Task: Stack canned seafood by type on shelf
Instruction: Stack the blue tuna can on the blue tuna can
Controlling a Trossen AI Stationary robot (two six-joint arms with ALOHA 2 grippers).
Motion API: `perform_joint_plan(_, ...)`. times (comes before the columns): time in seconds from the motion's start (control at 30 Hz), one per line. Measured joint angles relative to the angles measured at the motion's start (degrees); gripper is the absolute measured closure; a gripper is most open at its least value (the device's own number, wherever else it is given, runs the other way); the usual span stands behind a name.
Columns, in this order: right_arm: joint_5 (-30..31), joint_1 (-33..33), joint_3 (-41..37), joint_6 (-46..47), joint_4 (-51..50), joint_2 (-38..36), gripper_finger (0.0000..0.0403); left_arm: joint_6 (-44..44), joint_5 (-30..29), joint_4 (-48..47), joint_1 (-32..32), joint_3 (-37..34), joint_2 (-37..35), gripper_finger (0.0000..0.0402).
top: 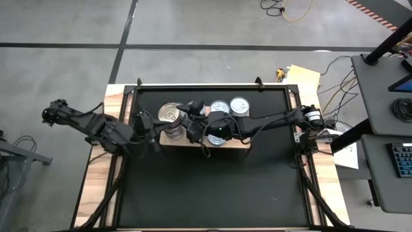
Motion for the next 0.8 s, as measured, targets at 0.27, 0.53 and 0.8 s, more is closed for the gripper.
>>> perform_joint_plan(0.27, -0.40, 0.00, 0.00, 0.07, 0.37, 0.00, 0.0072, 0.02, 0.01, 0.88, -1.30, 0.00, -2.15, 0.0402)
perform_joint_plan(0.53, -1.49, 0.00, 0.00, 1.99, 0.40, 0.00, 0.0082, 1.50, 0.01, 2.43, -1.30, 0.00, -2.04, 0.0401)
perform_joint_plan(0.8, -1.57, 0.00, 0.00, 3.59, 0.48, 0.00, 0.0072, 2.21, 0.02, 2.90, -1.30, 0.00, -1.03, 0.0401)
